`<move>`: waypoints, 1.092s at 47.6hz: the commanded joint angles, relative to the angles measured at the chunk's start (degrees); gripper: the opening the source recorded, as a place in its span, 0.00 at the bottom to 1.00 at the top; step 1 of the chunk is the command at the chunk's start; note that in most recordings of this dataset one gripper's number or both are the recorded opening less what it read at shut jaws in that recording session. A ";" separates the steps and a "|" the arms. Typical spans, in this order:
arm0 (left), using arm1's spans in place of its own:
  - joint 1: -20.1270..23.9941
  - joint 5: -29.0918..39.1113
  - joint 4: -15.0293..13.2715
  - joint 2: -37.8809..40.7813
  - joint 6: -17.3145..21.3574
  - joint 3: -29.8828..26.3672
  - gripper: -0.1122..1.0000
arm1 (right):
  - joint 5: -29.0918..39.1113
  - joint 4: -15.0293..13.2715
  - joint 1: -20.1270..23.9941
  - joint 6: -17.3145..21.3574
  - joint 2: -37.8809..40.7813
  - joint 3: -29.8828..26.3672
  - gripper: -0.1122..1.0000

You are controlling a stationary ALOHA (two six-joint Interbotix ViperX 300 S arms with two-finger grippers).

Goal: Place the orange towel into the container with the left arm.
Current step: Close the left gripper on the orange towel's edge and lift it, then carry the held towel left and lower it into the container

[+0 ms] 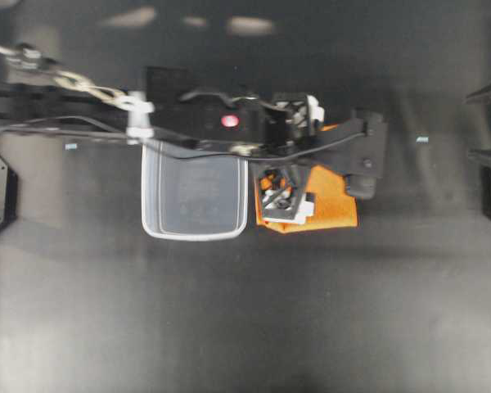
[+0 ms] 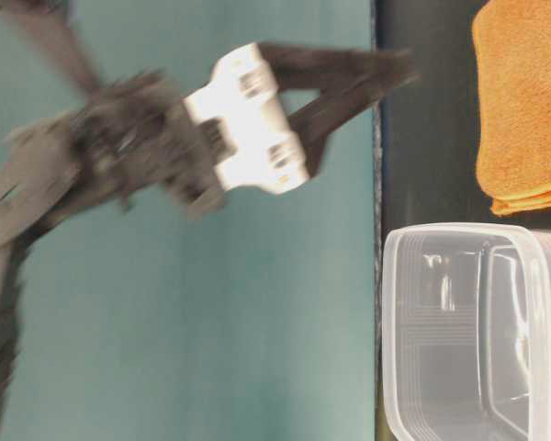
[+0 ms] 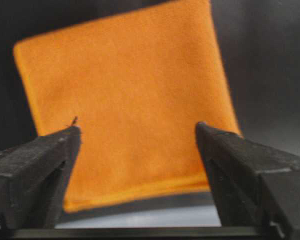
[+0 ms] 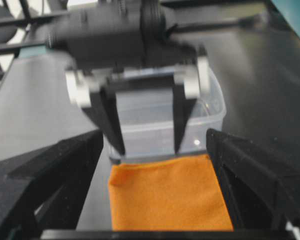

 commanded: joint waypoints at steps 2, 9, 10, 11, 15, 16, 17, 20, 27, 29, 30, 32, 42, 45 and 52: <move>1.23 -0.09 0.18 3.87 -0.09 -2.55 0.90 | -1.23 0.26 -0.44 0.70 0.26 -0.18 0.82; 1.67 -0.44 0.18 8.09 -0.18 -3.25 0.90 | -2.29 0.18 -0.79 2.37 0.18 0.35 0.82; 1.67 -0.35 0.18 8.53 -0.26 -3.16 0.90 | -2.37 0.18 -0.79 2.64 0.18 0.35 0.82; 1.76 -0.44 0.18 8.88 -0.26 -3.08 0.90 | -2.46 0.18 -0.79 2.72 0.18 0.35 0.82; 1.67 -0.62 0.26 10.55 -0.44 -2.72 0.90 | -2.64 0.18 -0.79 2.81 0.09 0.35 0.82; 1.58 -0.79 0.18 10.90 -0.44 -2.64 0.90 | -2.72 0.18 -0.79 2.81 0.09 0.35 0.82; 1.58 -0.97 0.18 11.25 -0.53 -2.64 0.90 | -2.81 0.18 -0.79 2.90 0.09 0.35 0.82; 1.41 -1.93 0.18 12.04 -0.62 -2.46 0.90 | -2.90 0.18 -0.79 2.90 0.00 0.26 0.82; 0.88 -4.13 0.18 12.39 -0.70 -1.85 0.90 | -3.52 0.18 -0.79 2.99 0.09 0.26 0.82; 0.79 -4.57 0.18 12.39 -0.79 -1.58 0.90 | -3.78 0.18 -0.79 3.16 0.00 0.26 0.82; 0.70 -4.66 0.18 12.30 -0.70 -1.32 0.89 | -3.78 0.18 -0.79 3.16 0.00 0.26 0.82; 0.53 -4.75 0.18 12.22 -0.79 -0.97 0.89 | -4.04 0.18 -0.79 3.25 0.00 0.26 0.82; -1.23 -4.92 0.18 11.69 -0.62 0.35 0.57 | -5.27 0.18 -0.79 3.16 0.00 0.26 0.81; -1.67 -4.83 0.18 11.07 -0.26 0.09 0.39 | -6.15 0.09 -0.79 3.16 0.00 0.26 0.81; -1.76 -3.96 0.18 7.73 -0.18 -1.05 0.16 | -7.21 0.00 -0.79 3.08 0.00 0.26 0.81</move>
